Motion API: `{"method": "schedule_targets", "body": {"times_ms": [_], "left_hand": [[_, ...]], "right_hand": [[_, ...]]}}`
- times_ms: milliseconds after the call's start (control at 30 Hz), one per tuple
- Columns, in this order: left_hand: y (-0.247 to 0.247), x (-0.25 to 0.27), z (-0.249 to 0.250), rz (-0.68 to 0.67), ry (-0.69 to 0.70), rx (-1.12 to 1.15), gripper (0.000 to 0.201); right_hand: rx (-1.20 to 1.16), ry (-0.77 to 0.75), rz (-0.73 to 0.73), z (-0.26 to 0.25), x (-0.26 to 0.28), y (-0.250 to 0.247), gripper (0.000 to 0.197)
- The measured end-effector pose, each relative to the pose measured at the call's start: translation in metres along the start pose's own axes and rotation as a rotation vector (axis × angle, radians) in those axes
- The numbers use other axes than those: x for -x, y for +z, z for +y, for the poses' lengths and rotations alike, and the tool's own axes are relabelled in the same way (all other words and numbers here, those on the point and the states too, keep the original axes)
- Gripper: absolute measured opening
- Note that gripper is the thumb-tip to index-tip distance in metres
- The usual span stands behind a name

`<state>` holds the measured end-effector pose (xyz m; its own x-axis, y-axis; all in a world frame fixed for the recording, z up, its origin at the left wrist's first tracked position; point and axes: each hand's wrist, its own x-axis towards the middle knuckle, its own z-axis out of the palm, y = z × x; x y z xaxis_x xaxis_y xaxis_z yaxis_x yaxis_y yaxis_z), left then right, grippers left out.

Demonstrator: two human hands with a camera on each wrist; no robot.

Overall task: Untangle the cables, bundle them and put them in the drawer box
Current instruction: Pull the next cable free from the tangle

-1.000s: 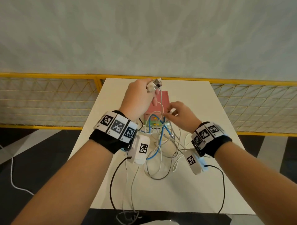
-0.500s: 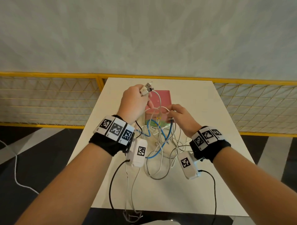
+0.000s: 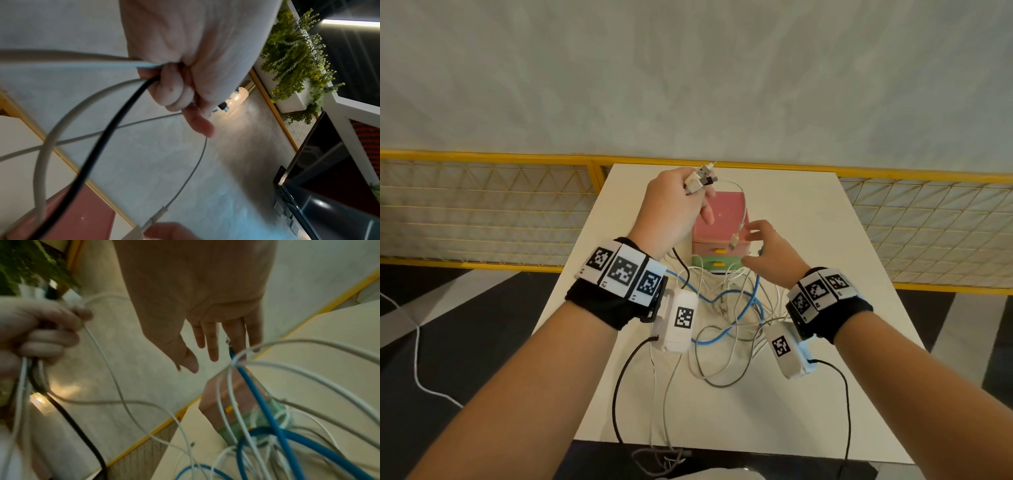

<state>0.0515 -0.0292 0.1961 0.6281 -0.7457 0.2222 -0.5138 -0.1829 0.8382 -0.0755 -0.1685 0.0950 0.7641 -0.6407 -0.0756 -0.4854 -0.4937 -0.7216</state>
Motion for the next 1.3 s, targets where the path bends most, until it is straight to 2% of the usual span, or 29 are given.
{"method": "schedule_targets", "body": {"times_ms": [100, 200, 267, 367, 433, 500, 533, 567, 633, 700, 733, 800, 867, 900, 1000, 1033, 1100, 1167, 1233, 1300], "left_hand": [[0.002, 0.001, -0.006, -0.014, -0.021, -0.008, 0.025], [0.004, 0.002, -0.008, -0.044, -0.012, -0.025, 0.029], [0.005, 0.006, -0.006, -0.085, 0.007, -0.048, 0.029], [0.006, 0.01, -0.008, -0.096, 0.022, -0.041, 0.016], [0.002, 0.012, -0.011, 0.0, 0.013, 0.058, 0.022], [-0.007, 0.014, -0.013, 0.056, -0.022, 0.138, 0.013], [-0.012, 0.017, -0.012, 0.051, -0.039, 0.156, 0.017], [-0.017, 0.019, -0.011, 0.037, -0.054, 0.167, 0.031], [-0.023, 0.025, -0.006, 0.002, -0.073, 0.256, 0.05], [-0.027, 0.031, -0.001, -0.039, -0.088, 0.373, 0.056], [-0.029, 0.035, 0.002, -0.076, -0.077, 0.414, 0.057], [-0.034, 0.044, 0.008, -0.157, -0.002, 0.433, 0.055], [-0.039, 0.054, 0.015, -0.233, 0.085, 0.416, 0.053], [-0.042, 0.059, 0.018, -0.267, 0.126, 0.408, 0.052], [-0.046, 0.068, 0.028, -0.363, 0.223, 0.413, 0.052], [-0.048, 0.071, 0.03, -0.388, 0.234, 0.43, 0.052], [-0.051, 0.074, 0.033, -0.412, 0.232, 0.473, 0.051], [-0.053, 0.078, 0.034, -0.402, 0.233, 0.494, 0.051], [-0.054, 0.081, 0.034, -0.372, 0.242, 0.49, 0.053], [-0.058, 0.084, 0.032, -0.348, 0.237, 0.507, 0.054]], "right_hand": [[0.106, -0.022, 0.003, -0.017, 0.008, -0.02, 0.071], [0.28, -0.131, 0.169, -0.041, 0.02, -0.037, 0.072], [0.198, -0.286, 0.214, -0.058, 0.028, -0.043, 0.062], [0.147, -0.423, 0.199, -0.078, 0.037, -0.048, 0.025], [0.193, -0.445, 0.162, -0.085, 0.047, -0.052, 0.013], [0.293, -0.465, 0.056, -0.09, 0.062, -0.058, 0.012], [0.334, -0.487, -0.03, -0.092, 0.071, -0.06, 0.012], [0.352, -0.507, -0.138, -0.095, 0.08, -0.062, 0.012], [0.313, -0.493, -0.385, -0.1, 0.097, -0.062, 0.012], [0.225, -0.438, -0.524, -0.1, 0.109, -0.059, 0.021], [0.188, -0.422, -0.507, -0.097, 0.111, -0.058, 0.027], [0.187, -0.425, -0.341, -0.092, 0.112, -0.054, 0.034], [0.218, -0.448, -0.169, -0.088, 0.111, -0.048, 0.031], [0.191, -0.44, -0.132, -0.088, 0.111, -0.043, 0.031], [0.01, -0.419, -0.202, -0.097, 0.117, -0.025, 0.046], [-0.03, -0.439, -0.249, -0.101, 0.121, -0.019, 0.046], [-0.071, -0.476, -0.345, -0.108, 0.127, -0.005, 0.033], [-0.147, -0.43, -0.408, -0.111, 0.135, 0.006, 0.02], [-0.185, -0.367, -0.446, -0.109, 0.138, 0.013, 0.019], [-0.062, -0.359, -0.458, -0.104, 0.142, 0.017, 0.018]]}}
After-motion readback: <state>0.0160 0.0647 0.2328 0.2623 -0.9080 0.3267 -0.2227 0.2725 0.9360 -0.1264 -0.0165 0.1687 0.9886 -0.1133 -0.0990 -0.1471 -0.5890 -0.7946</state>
